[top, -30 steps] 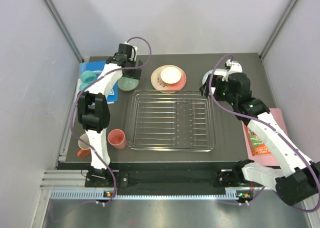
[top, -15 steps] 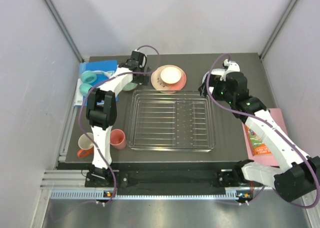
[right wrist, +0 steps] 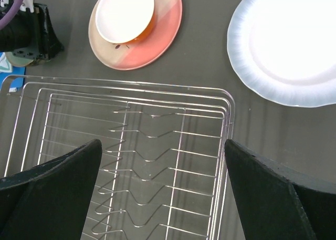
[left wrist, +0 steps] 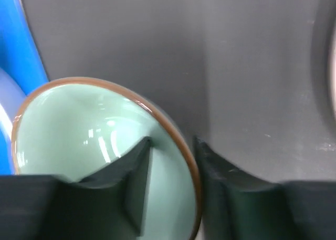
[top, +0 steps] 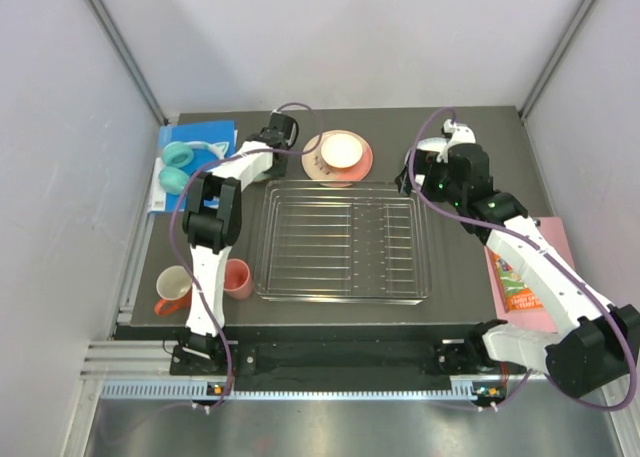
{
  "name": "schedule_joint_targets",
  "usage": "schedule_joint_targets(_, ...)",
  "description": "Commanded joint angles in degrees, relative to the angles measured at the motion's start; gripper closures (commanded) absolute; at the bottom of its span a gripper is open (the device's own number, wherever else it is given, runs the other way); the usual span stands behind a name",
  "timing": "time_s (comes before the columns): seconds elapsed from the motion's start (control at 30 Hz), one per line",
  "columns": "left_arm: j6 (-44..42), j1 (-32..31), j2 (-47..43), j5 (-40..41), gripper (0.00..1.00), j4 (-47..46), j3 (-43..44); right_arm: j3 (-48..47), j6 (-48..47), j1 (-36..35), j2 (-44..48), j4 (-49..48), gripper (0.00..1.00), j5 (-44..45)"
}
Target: Load the mixed dishes into the dish rack
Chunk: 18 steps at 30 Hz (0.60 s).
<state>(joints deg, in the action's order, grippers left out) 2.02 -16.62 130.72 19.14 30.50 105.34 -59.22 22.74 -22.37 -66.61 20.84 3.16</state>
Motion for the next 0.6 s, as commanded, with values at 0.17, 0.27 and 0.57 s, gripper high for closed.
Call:
schedule_joint_targets(0.17, -0.96, -0.08, -5.19, 2.13, 0.76, -0.36, 1.18, -0.98, 0.46, -0.48, 0.25, -2.03, 0.00, -1.05)
schedule_joint_targets(0.27, -1.23, 0.01, -10.80, 1.08, 1.00, 1.31, 2.41, -0.72, 0.37, -0.48, 1.04, -2.03, 0.01, -1.22)
schedule_joint_targets(0.57, 1.04, 0.01, -20.94, -12.09, 1.00, 19.40, 21.81, -0.28, -1.38, -0.48, 5.26, -1.07, 0.06, 1.67)
